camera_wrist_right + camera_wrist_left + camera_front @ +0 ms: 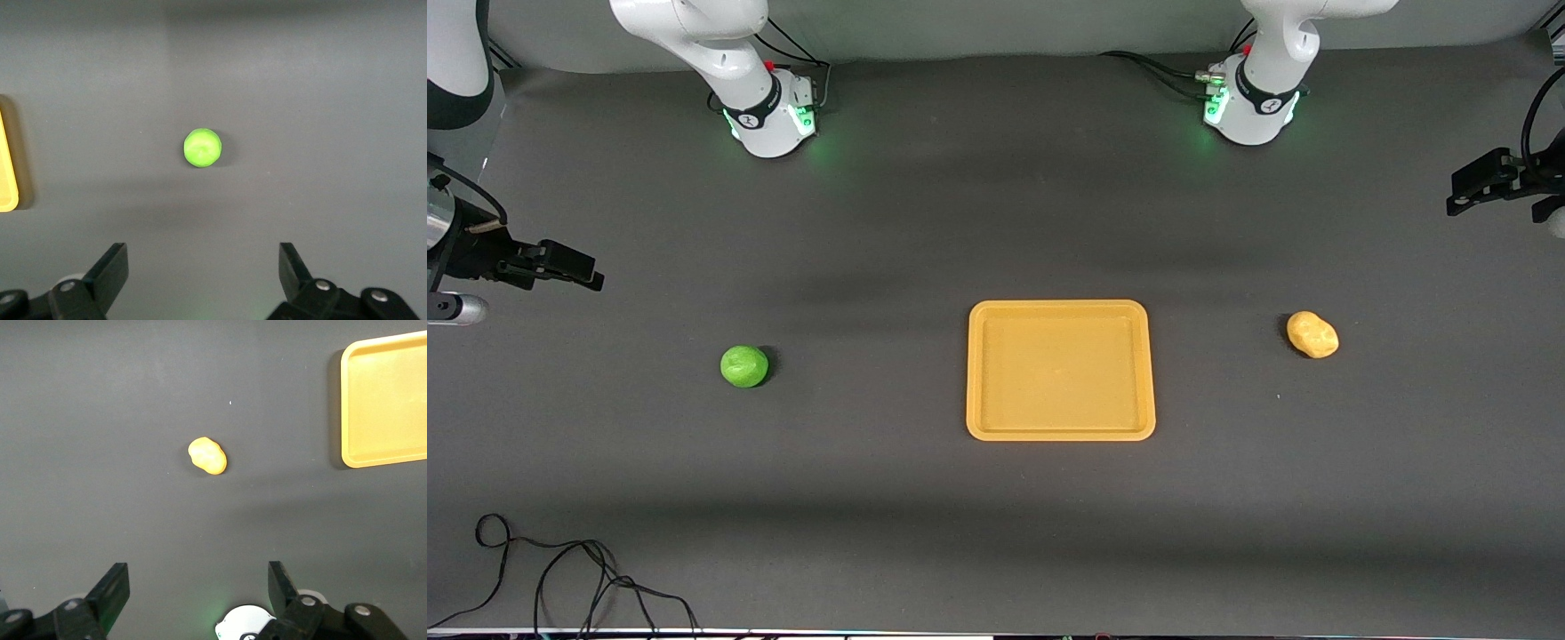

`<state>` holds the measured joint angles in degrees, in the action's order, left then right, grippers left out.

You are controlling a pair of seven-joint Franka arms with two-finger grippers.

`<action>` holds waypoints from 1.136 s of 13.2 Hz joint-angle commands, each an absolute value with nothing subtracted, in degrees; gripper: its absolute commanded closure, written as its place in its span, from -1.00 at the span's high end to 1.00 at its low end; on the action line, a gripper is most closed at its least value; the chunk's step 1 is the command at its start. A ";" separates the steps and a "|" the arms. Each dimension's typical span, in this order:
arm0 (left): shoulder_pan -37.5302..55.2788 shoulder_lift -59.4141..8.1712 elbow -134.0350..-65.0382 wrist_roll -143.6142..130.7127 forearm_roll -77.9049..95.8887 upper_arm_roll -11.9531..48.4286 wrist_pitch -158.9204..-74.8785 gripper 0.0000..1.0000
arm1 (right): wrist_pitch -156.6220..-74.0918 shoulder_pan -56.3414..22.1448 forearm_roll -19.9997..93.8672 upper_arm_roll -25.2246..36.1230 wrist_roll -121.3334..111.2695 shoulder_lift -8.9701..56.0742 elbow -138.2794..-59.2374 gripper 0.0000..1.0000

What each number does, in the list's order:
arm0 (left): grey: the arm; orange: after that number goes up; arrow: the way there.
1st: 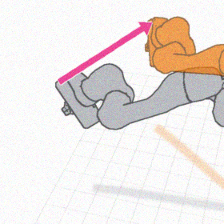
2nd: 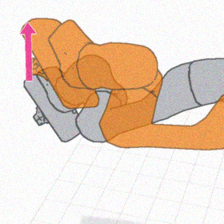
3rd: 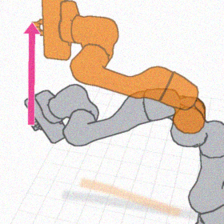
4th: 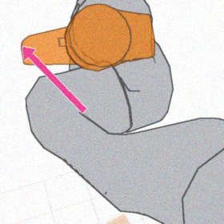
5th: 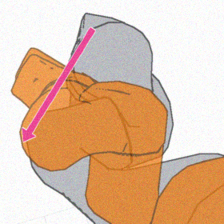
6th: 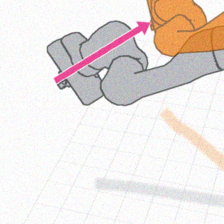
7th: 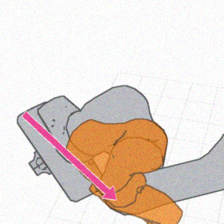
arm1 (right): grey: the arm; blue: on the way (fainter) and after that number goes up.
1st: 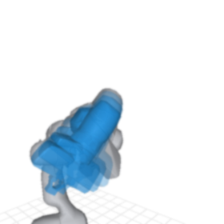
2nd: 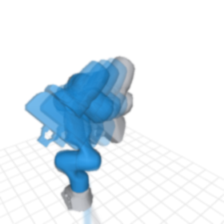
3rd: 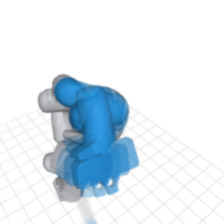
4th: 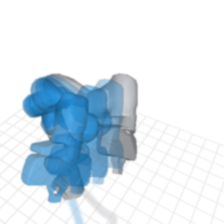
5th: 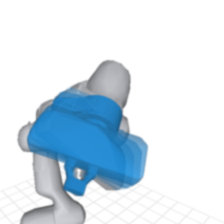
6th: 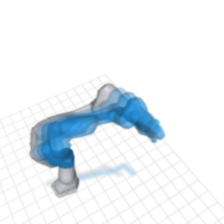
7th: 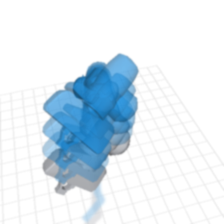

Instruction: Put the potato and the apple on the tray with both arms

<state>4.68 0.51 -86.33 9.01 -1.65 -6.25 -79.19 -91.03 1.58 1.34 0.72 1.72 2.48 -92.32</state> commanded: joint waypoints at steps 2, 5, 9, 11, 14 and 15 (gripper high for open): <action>5.19 0.26 -85.08 8.79 -2.55 -6.33 -77.78 0.86 | -90.53 0.97 2.55 1.41 0.97 3.60 -90.27 1.00; 5.19 0.26 -85.08 8.88 -2.46 -6.33 -77.78 0.86 | -90.53 0.88 2.02 1.23 1.05 3.60 -89.91 1.00; 5.19 0.18 -85.78 8.61 -2.37 -6.33 -78.05 0.86 | -90.62 0.88 2.02 1.23 1.49 3.43 -89.83 1.00; 5.19 0.09 -86.22 8.61 -2.29 -6.33 -78.40 0.86 | -90.79 0.88 1.93 1.32 1.58 3.25 -89.91 1.00; 5.19 0.09 -86.22 8.61 -2.29 -6.33 -78.31 0.86 | -90.88 0.88 1.93 1.32 1.58 3.25 -90.09 1.00; 5.19 0.09 -86.22 8.53 -2.29 -6.33 -78.31 0.86 | -90.88 0.88 1.93 1.32 1.58 3.25 -89.91 1.00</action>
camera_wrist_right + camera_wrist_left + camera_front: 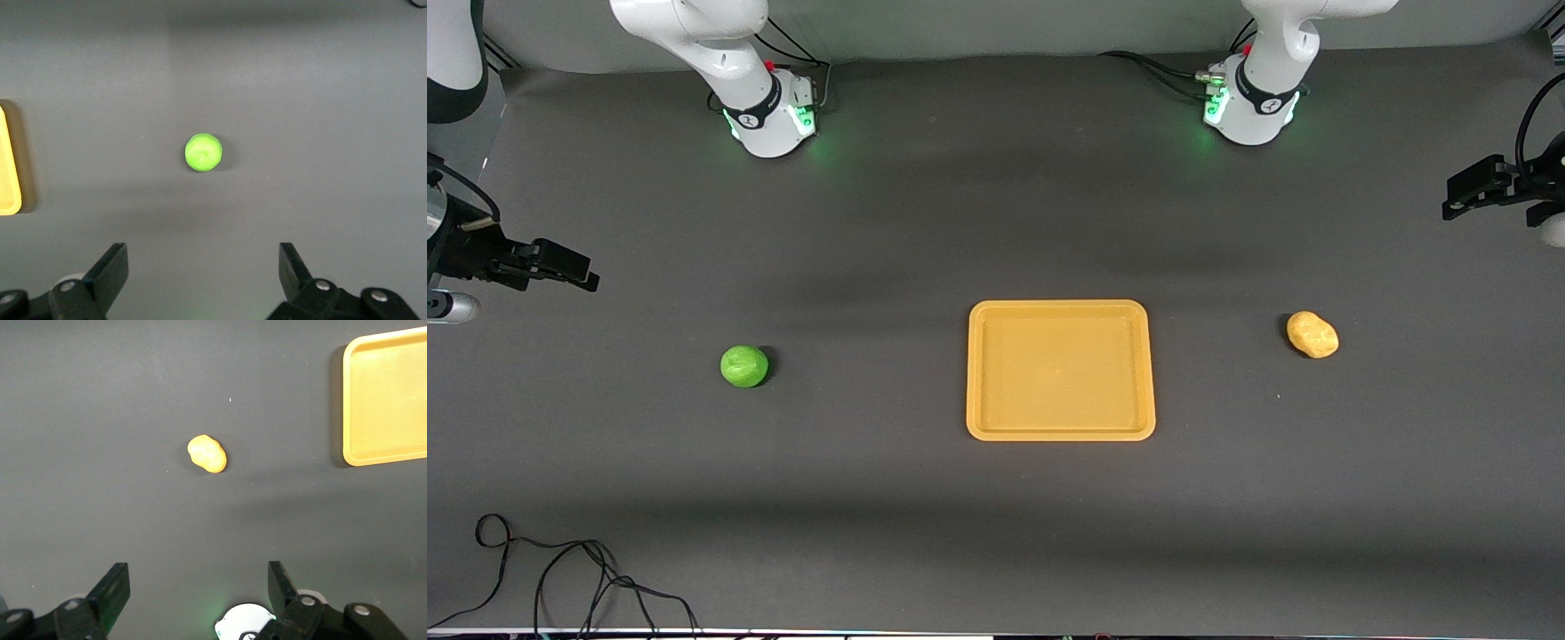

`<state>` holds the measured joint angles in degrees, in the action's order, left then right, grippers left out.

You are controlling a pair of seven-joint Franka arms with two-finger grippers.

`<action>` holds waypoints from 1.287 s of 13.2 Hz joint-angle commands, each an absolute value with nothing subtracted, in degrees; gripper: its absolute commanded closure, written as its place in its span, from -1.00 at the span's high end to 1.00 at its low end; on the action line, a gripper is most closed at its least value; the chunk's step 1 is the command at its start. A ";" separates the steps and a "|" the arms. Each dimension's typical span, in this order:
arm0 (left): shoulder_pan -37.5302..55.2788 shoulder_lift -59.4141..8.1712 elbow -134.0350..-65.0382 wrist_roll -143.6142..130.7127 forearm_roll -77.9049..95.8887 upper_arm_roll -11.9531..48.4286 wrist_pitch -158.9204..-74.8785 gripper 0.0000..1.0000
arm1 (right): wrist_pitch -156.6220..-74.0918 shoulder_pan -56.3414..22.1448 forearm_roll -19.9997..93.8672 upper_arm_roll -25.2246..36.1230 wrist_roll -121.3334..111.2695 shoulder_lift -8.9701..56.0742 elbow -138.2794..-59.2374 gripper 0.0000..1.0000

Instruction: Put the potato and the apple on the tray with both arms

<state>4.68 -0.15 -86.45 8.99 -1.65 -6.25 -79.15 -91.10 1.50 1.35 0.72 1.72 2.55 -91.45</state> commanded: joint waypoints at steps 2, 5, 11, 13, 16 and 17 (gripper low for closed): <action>5.27 0.09 -86.31 8.53 -2.29 -6.33 -78.31 0.85 | -90.88 0.88 1.85 1.32 1.67 3.25 -89.83 1.00; 5.27 0.00 -86.31 8.53 -2.29 -6.24 -78.31 0.85 | -90.88 0.88 1.85 1.41 1.67 3.25 -89.83 1.00; 5.27 0.00 -91.21 7.91 -2.29 -6.24 -82.69 0.85 | -90.88 0.88 1.41 1.41 1.76 2.81 -89.47 1.00; 5.27 -0.09 -95.68 7.82 -2.11 -6.24 -87.33 0.86 | -90.70 0.88 1.23 1.41 1.67 2.81 -88.86 1.00; 5.19 -0.70 -104.13 7.91 -2.02 -6.24 -97.44 0.87 | -89.91 0.88 1.23 1.41 1.76 2.55 -88.68 1.00; 5.19 -1.66 -105.89 7.91 -2.02 -6.24 -100.08 0.87 | -89.83 0.88 1.23 1.41 1.76 2.37 -88.68 1.00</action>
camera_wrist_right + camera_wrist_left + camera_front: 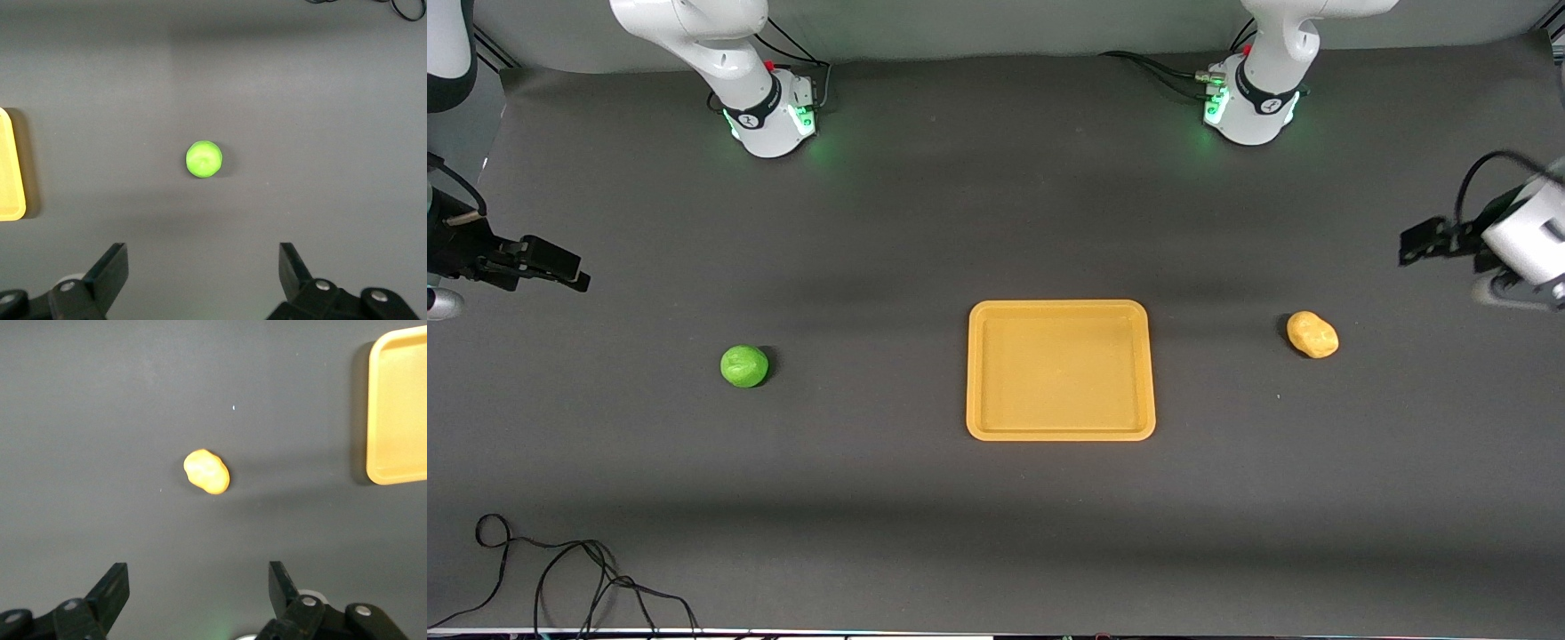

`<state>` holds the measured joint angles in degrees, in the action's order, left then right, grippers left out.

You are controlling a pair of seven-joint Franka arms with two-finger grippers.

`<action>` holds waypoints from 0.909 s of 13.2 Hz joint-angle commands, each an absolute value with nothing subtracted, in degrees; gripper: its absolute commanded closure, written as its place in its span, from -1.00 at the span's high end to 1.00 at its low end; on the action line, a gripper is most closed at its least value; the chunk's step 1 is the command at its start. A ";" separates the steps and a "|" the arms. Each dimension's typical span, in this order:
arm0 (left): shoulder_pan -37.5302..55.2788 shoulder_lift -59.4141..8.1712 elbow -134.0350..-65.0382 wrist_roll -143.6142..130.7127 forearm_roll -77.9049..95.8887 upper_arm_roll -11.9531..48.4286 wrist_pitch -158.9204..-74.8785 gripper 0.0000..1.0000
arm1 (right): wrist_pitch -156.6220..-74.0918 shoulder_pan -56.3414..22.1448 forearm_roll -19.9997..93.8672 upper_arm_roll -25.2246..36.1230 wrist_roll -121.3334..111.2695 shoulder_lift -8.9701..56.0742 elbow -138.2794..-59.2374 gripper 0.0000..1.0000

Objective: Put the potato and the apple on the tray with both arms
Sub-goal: 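Reach the left gripper down over the yellow potato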

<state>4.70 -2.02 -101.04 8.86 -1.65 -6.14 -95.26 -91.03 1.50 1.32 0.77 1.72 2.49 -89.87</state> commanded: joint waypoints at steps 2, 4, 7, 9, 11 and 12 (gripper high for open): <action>5.18 -3.25 -108.53 7.82 -2.02 -6.24 -104.57 0.88 | -89.65 0.88 1.32 1.41 1.76 2.37 -88.86 1.00; 5.19 -4.83 -111.69 7.73 -1.76 -6.24 -109.83 0.88 | -89.65 0.88 1.32 1.49 1.76 2.37 -89.12 1.00; 5.27 -6.41 -117.84 6.86 -1.76 -6.24 -119.15 0.88 | -89.65 0.97 1.32 1.41 1.76 2.64 -89.56 1.00; 5.27 -7.64 -121.01 6.86 -1.76 -6.24 -124.69 0.88 | -89.56 0.88 1.32 1.49 1.76 2.64 -89.56 1.00; 5.19 -8.70 -124.00 6.86 -1.76 -6.24 -129.61 0.88 | -89.21 0.88 1.32 1.49 1.76 2.64 -89.56 1.00; 5.19 -8.88 -125.84 6.86 -1.76 -6.24 -132.25 0.88 | -89.21 0.97 1.32 1.49 1.76 2.64 -89.56 1.00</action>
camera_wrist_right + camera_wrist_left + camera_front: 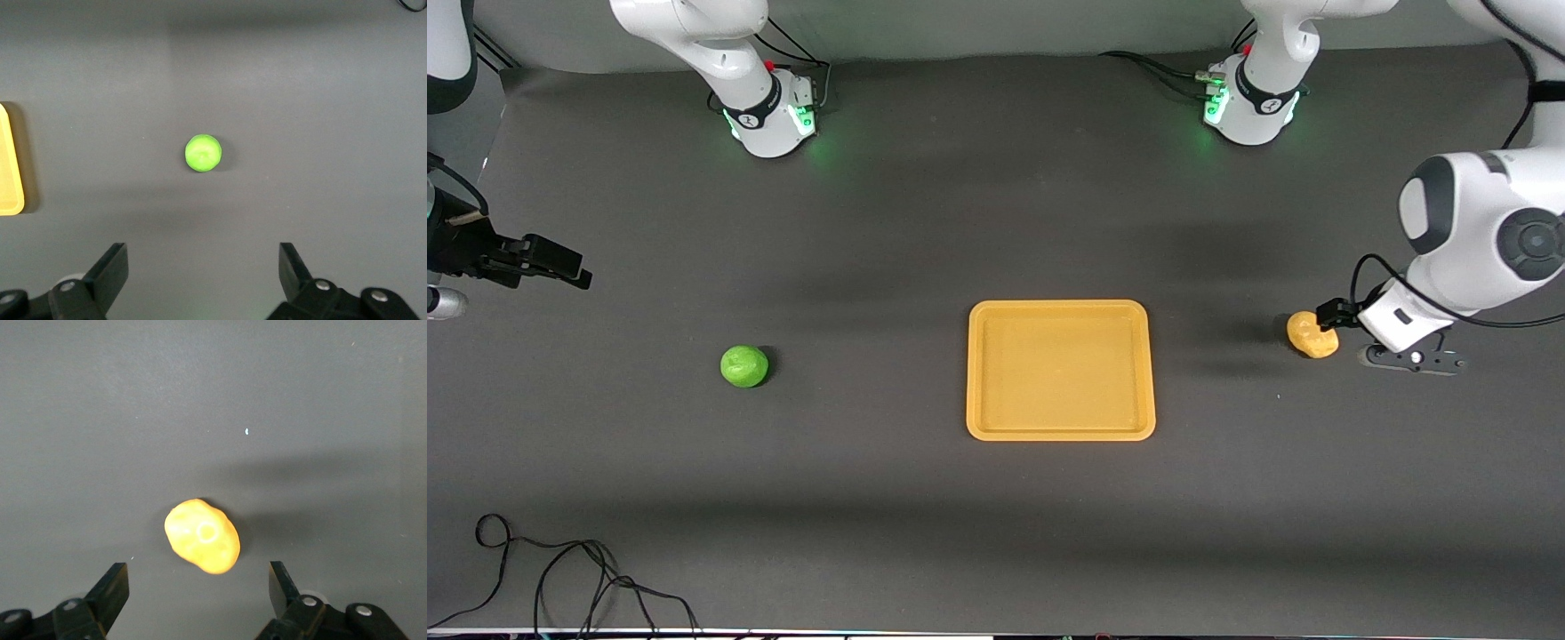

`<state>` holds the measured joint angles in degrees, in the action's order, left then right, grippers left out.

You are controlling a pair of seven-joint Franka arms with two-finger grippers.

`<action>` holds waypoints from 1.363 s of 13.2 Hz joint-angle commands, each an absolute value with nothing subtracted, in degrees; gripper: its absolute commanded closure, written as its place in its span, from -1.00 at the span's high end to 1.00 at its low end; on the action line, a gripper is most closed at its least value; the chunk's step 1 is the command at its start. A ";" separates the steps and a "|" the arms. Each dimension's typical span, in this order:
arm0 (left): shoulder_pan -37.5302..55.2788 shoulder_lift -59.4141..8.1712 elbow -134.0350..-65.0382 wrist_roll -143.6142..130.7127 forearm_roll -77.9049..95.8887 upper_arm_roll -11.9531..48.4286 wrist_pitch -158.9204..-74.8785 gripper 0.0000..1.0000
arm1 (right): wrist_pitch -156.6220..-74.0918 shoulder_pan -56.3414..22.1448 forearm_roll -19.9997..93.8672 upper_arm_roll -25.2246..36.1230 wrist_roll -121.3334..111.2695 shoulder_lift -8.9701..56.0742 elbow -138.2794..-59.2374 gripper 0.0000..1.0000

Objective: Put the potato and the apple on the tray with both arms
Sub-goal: 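Reach the left gripper down over the yellow potato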

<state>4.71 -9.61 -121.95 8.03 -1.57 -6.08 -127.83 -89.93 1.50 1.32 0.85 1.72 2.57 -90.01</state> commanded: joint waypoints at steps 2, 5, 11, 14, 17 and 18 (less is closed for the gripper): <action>5.01 -9.93 -128.40 7.29 -1.76 -6.24 -136.56 0.88 | -89.03 0.97 1.32 1.49 1.76 2.64 -89.47 1.00; 4.31 -10.46 -131.21 8.79 -1.76 -6.33 -140.70 0.89 | -89.03 0.97 1.32 1.49 1.76 2.64 -89.47 1.00; 0.88 -14.49 -132.98 13.54 -1.15 -6.33 -147.99 0.88 | -89.21 1.14 1.32 1.58 1.85 2.64 -89.30 1.00; 1.14 -18.01 -132.80 13.45 0.79 -6.24 -152.57 0.87 | -89.56 1.49 1.32 1.58 1.76 2.55 -89.21 1.00; 1.93 -19.33 -132.63 13.45 2.72 -6.24 -154.06 0.86 | -89.56 1.23 1.32 1.58 1.76 2.29 -88.86 1.00; 2.02 -19.86 -132.63 13.36 2.81 -6.24 -154.94 0.85 | -89.73 1.32 1.32 1.50 1.76 2.37 -88.94 1.00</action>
<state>1.30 -18.95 -132.52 12.51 1.57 -5.85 -153.07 -89.88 1.58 1.32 1.34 1.72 2.48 -89.73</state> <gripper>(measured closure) 0.066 0.000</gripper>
